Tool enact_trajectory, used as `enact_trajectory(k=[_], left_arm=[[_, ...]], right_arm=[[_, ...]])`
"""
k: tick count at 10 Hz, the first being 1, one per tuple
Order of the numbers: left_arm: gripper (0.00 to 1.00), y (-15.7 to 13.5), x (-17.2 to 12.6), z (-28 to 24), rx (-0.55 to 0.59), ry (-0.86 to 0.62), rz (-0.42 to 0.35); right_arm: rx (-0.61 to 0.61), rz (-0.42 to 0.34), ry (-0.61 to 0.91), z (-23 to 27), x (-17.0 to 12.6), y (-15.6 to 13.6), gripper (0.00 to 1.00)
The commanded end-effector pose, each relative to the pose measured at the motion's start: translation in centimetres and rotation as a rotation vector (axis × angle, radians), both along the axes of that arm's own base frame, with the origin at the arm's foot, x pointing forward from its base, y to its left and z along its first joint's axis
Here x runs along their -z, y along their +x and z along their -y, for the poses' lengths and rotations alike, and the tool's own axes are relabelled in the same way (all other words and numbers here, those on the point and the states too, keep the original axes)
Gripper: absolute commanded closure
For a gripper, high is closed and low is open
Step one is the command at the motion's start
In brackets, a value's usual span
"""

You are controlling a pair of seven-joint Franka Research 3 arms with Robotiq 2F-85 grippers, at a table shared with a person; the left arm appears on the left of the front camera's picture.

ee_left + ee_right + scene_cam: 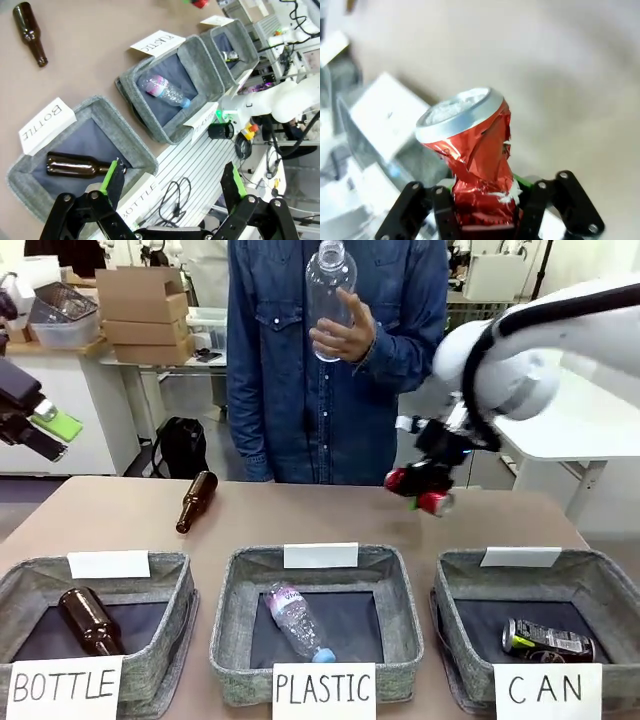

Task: Sort the can waste into the basket.
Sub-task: Pick up the can waste from the table and place it in the right Fabric basket.

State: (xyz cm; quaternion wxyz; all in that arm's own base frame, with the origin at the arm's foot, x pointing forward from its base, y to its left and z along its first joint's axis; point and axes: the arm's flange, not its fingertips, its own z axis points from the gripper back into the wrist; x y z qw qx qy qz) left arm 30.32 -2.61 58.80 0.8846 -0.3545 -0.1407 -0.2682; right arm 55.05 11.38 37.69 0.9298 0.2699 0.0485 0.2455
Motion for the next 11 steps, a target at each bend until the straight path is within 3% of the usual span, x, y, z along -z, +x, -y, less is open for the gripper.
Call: enact_trajectory(k=[1,3,4,5,8,11], left_arm=[[0.0,-0.2,0.0,-0.3,0.006,0.013,-0.002],[0.0,-0.2,0.0,-0.3,0.006,0.013,-0.002],[0.0,-0.2,0.0,-0.3,0.006,0.013,-0.002],[0.0,-0.2,0.0,-0.3,0.006,0.013,-0.002],[0.0,-0.2,0.0,-0.3,0.006,0.013,-0.002],[0.0,-0.2,0.0,-0.3,0.006,0.013,-0.002]], right_arm=[[0.029,0.001,0.221,6.8,-2.1,-4.8,0.89],[0.227,-0.024,0.447,12.0,-3.4,-8.7,0.89],[0.308,-0.016,0.479,12.7,-3.7,-10.9,0.89],[0.234,0.061,0.49,12.4,-4.2,-13.8,0.89],[-0.285,0.212,0.342,10.2,-5.1,-20.1,0.89],[-0.594,0.228,0.059,9.8,-5.1,-23.5,0.89]])
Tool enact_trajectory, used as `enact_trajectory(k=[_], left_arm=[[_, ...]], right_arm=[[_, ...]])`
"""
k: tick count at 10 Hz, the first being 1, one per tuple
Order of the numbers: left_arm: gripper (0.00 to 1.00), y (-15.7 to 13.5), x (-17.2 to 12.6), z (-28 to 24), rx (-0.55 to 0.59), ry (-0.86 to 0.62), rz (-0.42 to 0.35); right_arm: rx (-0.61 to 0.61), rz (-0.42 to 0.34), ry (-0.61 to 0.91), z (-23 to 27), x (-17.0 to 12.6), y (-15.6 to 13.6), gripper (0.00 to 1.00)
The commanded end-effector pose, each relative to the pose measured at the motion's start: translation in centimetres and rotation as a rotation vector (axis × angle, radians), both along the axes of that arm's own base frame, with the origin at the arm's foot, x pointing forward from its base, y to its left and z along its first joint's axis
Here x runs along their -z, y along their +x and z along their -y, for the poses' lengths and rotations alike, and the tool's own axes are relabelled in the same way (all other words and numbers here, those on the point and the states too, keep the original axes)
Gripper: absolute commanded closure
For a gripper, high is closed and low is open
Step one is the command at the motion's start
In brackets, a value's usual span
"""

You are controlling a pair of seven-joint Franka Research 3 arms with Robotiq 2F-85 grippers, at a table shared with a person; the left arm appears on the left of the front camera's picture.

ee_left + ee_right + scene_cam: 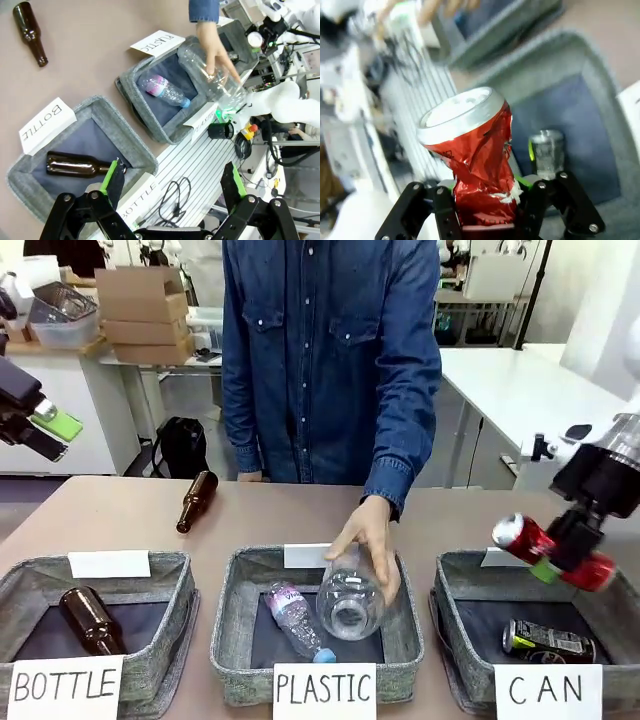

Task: Sort the can waste into the basket.
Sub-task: Pick up the can waste from the table and place it in the right Fabric basket.

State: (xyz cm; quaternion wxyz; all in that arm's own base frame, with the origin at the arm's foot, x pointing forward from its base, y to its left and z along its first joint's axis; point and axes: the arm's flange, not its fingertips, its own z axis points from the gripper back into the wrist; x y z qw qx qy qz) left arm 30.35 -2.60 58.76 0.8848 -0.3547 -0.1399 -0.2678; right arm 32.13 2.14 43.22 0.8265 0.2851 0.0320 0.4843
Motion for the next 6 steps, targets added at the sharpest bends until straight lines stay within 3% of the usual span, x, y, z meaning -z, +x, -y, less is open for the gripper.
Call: enact_trajectory(k=[1,3,5,6], left_arm=[[0.0,-0.23,-0.09,-0.31,0.006,0.013,0.0],[0.0,-0.23,-0.09,-0.31,0.006,0.013,0.0],[0.0,-0.23,-0.09,-0.31,0.006,0.013,0.0],[0.0,-0.23,-0.09,-0.31,0.006,0.013,0.0]], right_arm=[[-0.159,0.137,-0.08,0.24,0.66,-0.77,0.89],[-0.236,0.183,-0.112,0.19,1.01,-1.05,0.89],[-0.236,0.176,-0.119,0.13,1.11,-1.1,0.89],[-0.229,0.17,-0.127,0.19,1.21,-1.14,0.68]])
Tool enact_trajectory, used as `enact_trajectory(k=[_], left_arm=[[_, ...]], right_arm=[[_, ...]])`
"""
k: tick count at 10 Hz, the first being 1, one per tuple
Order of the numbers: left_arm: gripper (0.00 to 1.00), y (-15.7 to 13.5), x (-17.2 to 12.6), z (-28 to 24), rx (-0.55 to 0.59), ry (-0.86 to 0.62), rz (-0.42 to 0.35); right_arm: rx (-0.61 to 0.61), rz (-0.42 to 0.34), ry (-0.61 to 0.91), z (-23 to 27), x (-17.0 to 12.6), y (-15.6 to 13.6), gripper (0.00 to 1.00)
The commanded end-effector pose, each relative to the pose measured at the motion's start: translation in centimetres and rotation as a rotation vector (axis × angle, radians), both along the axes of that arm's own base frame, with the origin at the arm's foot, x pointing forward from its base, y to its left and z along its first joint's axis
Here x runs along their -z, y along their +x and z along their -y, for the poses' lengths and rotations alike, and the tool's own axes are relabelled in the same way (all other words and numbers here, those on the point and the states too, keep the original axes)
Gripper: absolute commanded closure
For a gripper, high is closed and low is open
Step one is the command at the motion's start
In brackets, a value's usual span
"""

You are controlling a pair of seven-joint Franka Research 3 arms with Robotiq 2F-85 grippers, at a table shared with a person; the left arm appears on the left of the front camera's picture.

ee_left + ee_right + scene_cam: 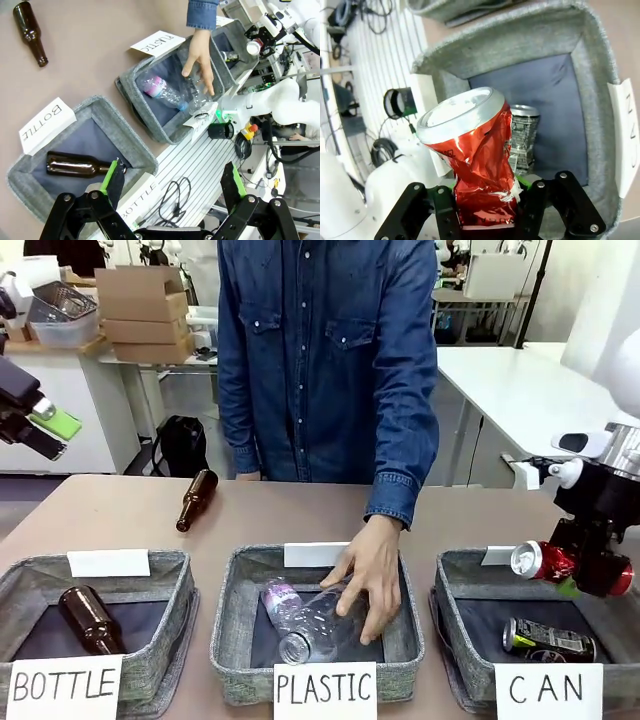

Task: Sort the can waste into the basket.
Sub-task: Pick up the can waste from the table and place it in the right Fabric basket.

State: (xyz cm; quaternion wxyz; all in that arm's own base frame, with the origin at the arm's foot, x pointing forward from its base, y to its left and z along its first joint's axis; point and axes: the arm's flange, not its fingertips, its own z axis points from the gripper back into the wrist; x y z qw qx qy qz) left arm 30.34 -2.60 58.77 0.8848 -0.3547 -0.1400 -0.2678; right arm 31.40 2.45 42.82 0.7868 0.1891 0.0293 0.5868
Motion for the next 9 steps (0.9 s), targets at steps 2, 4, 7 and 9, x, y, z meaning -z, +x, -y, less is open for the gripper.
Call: enact_trajectory(k=[2,4,7,9], left_arm=[[0.0,-0.23,-0.08,-0.32,0.006,0.013,-0.001],[0.0,-0.23,-0.08,-0.32,0.006,0.013,-0.001],[0.0,-0.23,-0.08,-0.32,0.006,0.013,-0.001],[0.0,-0.23,-0.08,-0.32,0.006,0.013,-0.001]], right_arm=[[-0.024,0.017,-0.015,0.41,1.02,-0.37,0.08],[-0.026,0.017,-0.009,0.4,1.1,-0.31,0.15],[-0.014,0.009,-0.004,0.39,1.33,-0.07,0.0],[-0.01,0.009,0.001,0.29,1.36,0.13,0.0]])
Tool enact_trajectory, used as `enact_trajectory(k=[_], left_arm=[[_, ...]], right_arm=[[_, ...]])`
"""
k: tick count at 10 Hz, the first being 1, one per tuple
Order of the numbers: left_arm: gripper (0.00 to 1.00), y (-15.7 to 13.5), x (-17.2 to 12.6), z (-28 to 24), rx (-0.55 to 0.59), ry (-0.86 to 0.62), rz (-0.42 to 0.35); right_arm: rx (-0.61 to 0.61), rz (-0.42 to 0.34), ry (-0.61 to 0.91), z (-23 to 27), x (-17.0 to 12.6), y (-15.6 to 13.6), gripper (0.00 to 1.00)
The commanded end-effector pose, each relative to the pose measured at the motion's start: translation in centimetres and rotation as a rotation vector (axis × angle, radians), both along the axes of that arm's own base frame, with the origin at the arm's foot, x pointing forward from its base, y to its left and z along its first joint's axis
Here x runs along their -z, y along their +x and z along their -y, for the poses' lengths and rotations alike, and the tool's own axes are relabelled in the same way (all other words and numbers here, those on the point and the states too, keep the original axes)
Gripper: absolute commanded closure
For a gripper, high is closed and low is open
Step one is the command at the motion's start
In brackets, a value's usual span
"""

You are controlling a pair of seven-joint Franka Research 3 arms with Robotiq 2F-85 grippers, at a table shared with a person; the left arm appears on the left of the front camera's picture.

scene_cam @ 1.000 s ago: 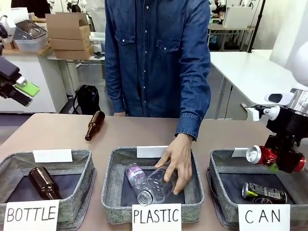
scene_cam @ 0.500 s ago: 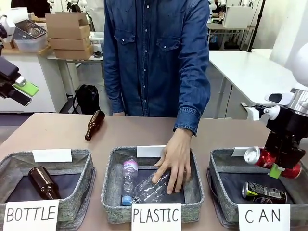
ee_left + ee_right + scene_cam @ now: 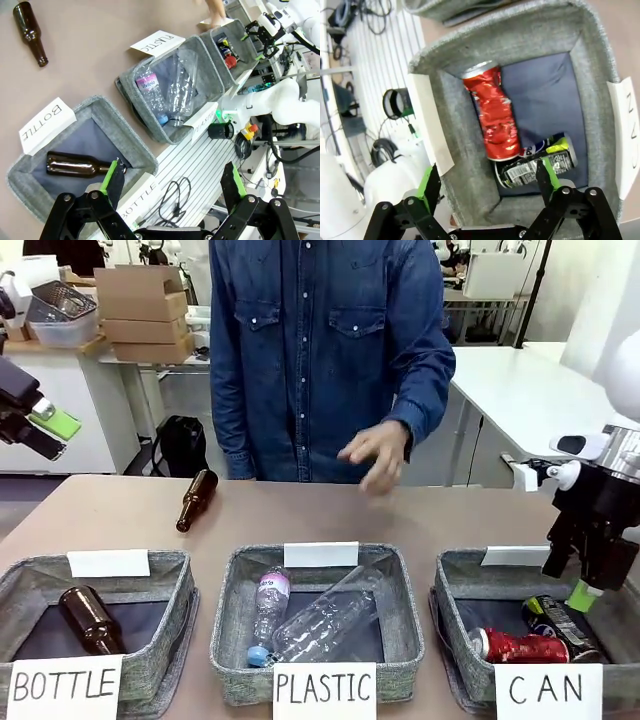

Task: Sort the can waste into the basket.
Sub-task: Pick up the can waste from the table and place it in the right Fabric basket.

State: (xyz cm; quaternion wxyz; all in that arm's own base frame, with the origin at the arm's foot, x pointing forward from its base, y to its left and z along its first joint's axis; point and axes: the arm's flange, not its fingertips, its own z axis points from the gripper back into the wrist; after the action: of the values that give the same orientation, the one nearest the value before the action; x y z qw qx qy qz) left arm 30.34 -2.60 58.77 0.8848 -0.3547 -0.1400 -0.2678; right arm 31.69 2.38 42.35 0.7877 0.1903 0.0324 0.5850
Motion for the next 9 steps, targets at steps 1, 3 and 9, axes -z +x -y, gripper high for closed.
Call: enact_trajectory(k=[1,3,9], left_arm=[[0.0,-0.2,-0.1,-0.3,0.006,0.013,-0.001],[0.0,-0.2,-0.1,-0.3,0.006,0.013,-0.001],[0.0,-0.2,-0.1,-0.3,0.006,0.013,-0.001]], right_arm=[[0.005,0.013,0.023,0.2,0.8,-0.1,0.0],[0.451,-0.128,0.559,-0.1,-2.6,1.3,0.0],[1.251,-0.451,1.829,0.5,-8.2,1.5,0.0]])
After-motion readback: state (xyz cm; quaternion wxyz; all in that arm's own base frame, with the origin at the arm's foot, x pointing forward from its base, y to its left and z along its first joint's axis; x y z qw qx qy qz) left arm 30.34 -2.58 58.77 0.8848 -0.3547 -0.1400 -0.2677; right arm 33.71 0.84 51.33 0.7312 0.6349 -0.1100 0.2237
